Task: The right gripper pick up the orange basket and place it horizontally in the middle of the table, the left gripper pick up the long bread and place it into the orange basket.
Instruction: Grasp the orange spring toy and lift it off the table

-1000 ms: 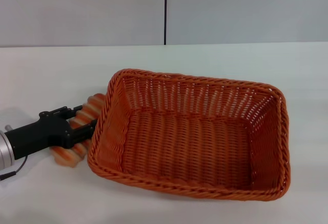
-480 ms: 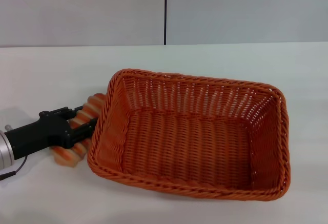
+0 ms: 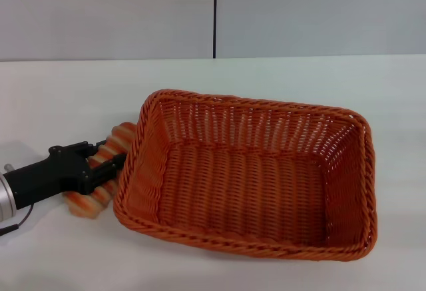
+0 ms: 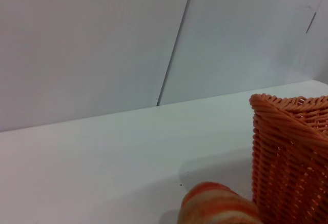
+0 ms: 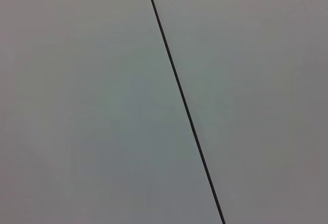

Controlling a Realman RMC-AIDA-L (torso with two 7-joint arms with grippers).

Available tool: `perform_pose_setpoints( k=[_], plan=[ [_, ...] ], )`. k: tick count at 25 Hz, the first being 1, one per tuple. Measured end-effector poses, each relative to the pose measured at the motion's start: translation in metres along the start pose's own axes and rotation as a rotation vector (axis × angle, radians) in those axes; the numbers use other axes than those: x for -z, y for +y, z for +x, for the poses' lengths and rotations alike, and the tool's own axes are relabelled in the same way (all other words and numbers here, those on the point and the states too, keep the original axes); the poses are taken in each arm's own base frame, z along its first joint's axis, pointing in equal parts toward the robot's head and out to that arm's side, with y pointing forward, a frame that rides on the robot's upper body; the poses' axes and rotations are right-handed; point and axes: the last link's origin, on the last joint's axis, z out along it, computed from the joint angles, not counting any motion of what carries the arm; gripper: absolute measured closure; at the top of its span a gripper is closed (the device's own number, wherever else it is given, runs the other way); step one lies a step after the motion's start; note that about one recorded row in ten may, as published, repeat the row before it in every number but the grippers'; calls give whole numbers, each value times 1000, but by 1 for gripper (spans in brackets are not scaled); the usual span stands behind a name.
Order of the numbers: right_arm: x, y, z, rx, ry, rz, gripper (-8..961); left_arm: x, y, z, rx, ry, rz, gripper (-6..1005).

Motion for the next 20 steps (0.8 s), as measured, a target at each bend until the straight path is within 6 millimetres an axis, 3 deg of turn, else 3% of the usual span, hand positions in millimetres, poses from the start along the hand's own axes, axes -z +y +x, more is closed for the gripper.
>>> perform_pose_setpoints(
  k=[20],
  plan=[
    [-1, 1, 1, -3, -1, -1, 448, 0, 1, -1, 1, 2, -6, 608]
  ],
)
